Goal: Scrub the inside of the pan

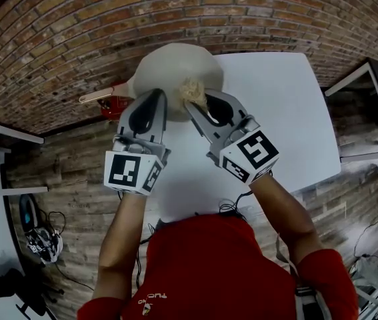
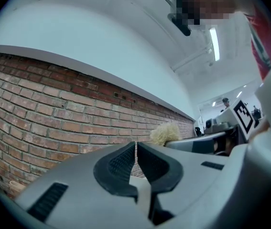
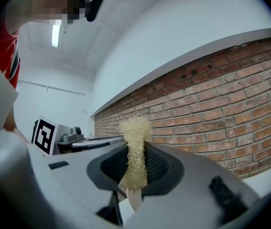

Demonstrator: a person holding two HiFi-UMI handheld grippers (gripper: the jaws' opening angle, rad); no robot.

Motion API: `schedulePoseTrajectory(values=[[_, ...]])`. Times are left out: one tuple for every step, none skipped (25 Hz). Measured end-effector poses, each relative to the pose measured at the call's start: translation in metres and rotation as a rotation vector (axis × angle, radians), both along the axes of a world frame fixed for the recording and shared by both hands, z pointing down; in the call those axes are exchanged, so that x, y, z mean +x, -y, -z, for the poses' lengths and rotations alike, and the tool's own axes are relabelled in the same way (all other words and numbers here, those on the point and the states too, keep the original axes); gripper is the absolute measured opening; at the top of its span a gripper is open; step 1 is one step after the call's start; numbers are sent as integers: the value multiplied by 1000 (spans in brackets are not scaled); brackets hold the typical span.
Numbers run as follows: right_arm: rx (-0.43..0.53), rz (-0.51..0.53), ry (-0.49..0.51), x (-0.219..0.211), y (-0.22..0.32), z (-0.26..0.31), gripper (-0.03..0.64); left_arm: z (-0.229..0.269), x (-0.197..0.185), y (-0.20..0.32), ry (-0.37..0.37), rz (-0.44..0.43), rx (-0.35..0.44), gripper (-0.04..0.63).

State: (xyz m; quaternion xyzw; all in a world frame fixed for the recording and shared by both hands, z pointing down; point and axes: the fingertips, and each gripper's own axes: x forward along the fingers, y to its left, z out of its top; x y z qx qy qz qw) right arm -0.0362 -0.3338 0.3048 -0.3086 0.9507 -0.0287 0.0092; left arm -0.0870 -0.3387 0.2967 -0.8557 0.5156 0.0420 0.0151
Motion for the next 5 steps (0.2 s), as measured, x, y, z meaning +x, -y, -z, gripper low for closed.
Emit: schedulePoseTrajectory(values=[[0, 1, 1, 0, 0, 0, 86, 0, 0, 0, 0, 0, 0, 25], [-1, 1, 2, 1, 1, 0, 86, 0, 1, 1, 0, 0, -1, 25], [-2, 0, 3, 2, 1, 0, 86, 0, 1, 1, 1, 0, -1, 25], [-2, 0, 3, 2, 1, 0, 86, -1, 2, 2, 1, 0, -2, 25], [-2, -1, 4, 3, 2, 0, 86, -1, 3, 2, 0, 0, -3, 25]])
